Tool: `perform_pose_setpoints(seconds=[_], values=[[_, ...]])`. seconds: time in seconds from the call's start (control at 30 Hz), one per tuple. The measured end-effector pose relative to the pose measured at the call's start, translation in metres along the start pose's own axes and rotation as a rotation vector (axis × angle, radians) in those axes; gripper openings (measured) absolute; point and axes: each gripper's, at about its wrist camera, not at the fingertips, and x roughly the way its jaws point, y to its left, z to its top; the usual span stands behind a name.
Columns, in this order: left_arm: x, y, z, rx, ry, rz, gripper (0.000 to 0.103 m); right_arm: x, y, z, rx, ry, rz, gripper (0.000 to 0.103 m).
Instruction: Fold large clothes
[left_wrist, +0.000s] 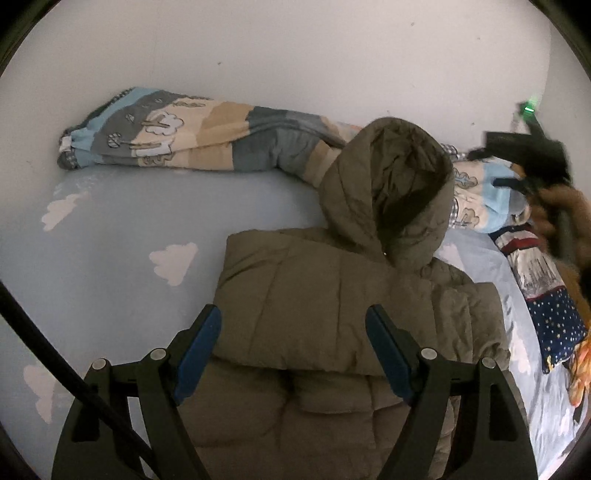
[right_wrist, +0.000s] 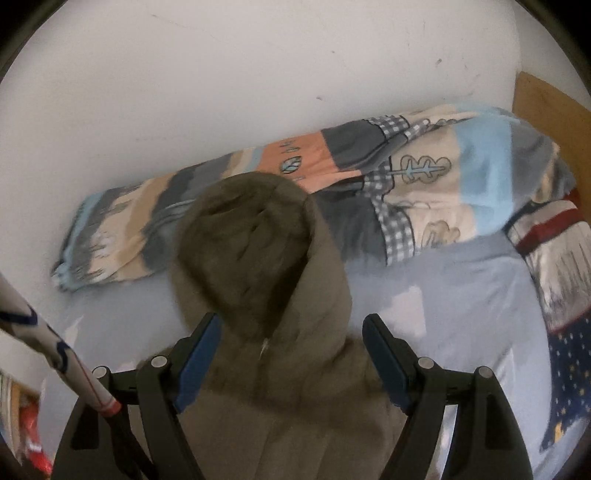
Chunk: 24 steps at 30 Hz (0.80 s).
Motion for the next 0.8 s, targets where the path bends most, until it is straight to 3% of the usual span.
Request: perform_pose_setpoints(seconds=[0.17,0.27,0.33,0.37,0.4,0.43,0.47,0.67,0.8], values=[[0.013,-0.002,-0.003,0.036,0.019,0.014,0.079,0.067,-0.008,0.039,0.016,-0.022,-0.053,0.083],[0.018,-0.004,-0.005,0.045,0.023,0.015,0.079,0.097,-0.012,0.052,0.028,-0.018,-0.085,0.073],[0.021,-0.006,-0.006,0.055,0.022,0.026,0.079,0.108,-0.015,0.056,0.039,-0.022,-0.088,0.062],[0.023,-0.007,-0.006,0.057,0.022,0.027,0.079,0.114,-0.015,0.058,0.041,-0.026,-0.076,0.046],[0.024,-0.007,-0.006,0.057,0.024,0.028,0.079,0.121,-0.013,0.058,0.031,-0.023,-0.091,0.023],[0.025,-0.008,-0.006,0.057,0.027,0.029,0.079,0.124,-0.012,0.058,0.024,-0.017,-0.113,0.012],[0.027,-0.008,-0.007,0.056,0.032,0.028,0.079,0.125,-0.011,0.055,0.018,-0.024,-0.126,0.009],[0.029,-0.011,0.003,0.014,0.042,-0.023,0.079,0.081,-0.009,0.032,-0.030,-0.122,-0.091,0.007],[0.031,-0.020,0.033,-0.001,0.010,-0.032,0.079,0.050,-0.010,0.014,-0.044,-0.141,-0.039,0.007]])
